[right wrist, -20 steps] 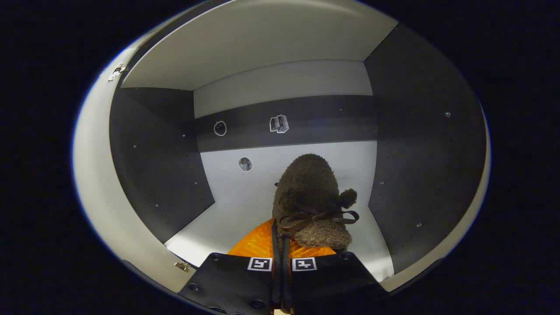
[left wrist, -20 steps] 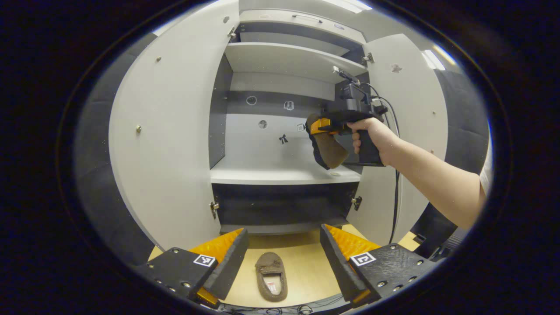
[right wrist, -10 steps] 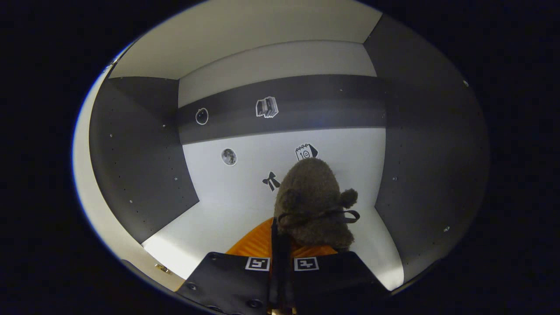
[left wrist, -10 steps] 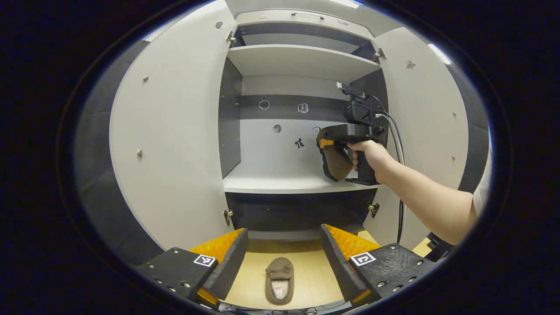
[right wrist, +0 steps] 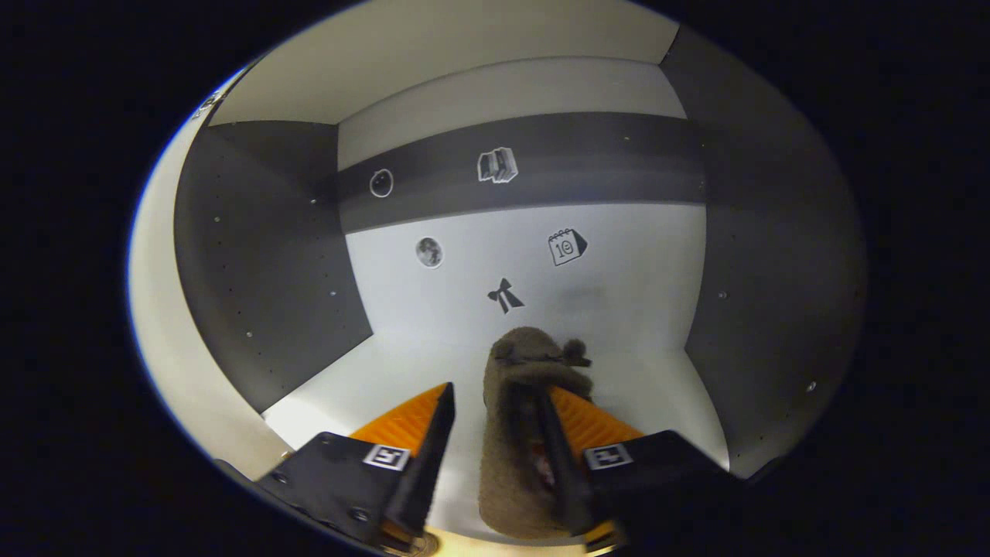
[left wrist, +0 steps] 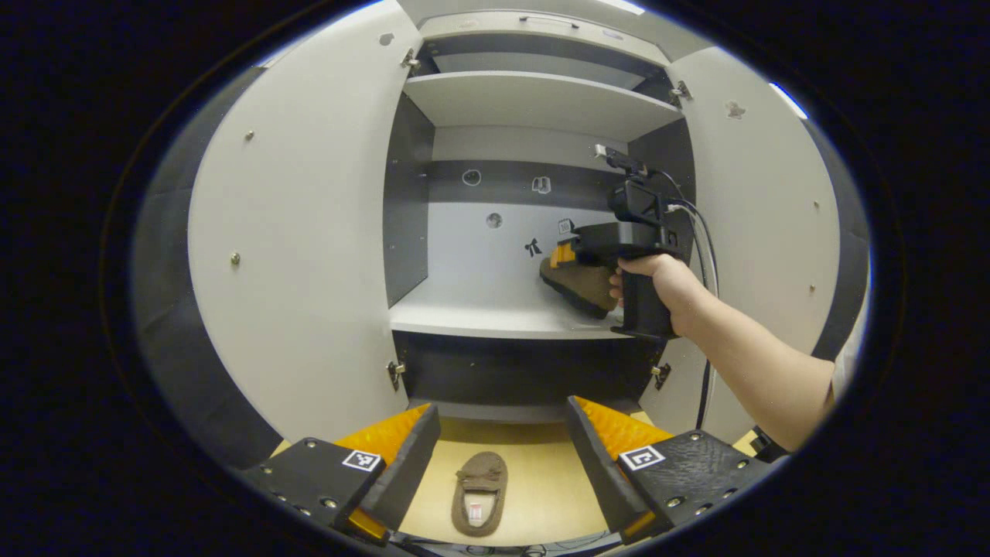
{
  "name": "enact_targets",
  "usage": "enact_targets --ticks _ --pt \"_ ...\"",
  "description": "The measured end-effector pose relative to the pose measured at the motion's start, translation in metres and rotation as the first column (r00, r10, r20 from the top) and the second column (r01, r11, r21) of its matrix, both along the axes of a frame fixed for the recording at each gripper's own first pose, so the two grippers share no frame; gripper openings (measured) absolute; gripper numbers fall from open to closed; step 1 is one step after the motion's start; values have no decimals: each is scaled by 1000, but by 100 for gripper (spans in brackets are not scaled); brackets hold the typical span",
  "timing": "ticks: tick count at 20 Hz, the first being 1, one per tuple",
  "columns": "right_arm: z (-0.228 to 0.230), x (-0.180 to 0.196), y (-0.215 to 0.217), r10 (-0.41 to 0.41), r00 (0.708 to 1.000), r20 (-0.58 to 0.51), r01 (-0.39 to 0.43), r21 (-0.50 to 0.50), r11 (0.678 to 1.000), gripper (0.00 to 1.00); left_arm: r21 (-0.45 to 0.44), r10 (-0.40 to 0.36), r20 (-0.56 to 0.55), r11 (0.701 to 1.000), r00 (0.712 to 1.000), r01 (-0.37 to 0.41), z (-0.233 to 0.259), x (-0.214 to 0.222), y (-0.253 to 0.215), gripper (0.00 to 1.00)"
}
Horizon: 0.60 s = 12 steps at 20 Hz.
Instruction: Grab one shoe with the right hand and put it into the shoe cabinet, grab the other shoe with the left hand and put it into the shoe cabinet; then close the right door with the right hand and the left door with the left hand.
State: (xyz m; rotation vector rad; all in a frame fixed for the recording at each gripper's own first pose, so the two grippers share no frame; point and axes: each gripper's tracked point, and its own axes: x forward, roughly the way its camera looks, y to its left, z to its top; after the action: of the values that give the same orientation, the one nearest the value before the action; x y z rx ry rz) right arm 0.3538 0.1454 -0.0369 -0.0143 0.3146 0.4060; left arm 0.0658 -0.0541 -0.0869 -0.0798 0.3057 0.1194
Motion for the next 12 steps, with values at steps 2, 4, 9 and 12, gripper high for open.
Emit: enact_targets --ticks 2,4,9,12 --pt "7 -8 -1 -2 1000 26 3 -24 1000 99 -5 0 -3 1000 1000 0 -2 -2 0 95" --pt "16 -25 2 11 1000 22 -11 -15 1000 98 3 8 -4 1000 1000 -8 -4 -5 4 95" --pt "48 -69 -2 18 995 102 -20 21 1000 98 63 2 -10 998 1000 -1 -14 -4 34 95" --pt "54 -97 -16 -31 983 182 29 11 1000 98 70 -55 -51 996 997 59 -34 -4 44 95"
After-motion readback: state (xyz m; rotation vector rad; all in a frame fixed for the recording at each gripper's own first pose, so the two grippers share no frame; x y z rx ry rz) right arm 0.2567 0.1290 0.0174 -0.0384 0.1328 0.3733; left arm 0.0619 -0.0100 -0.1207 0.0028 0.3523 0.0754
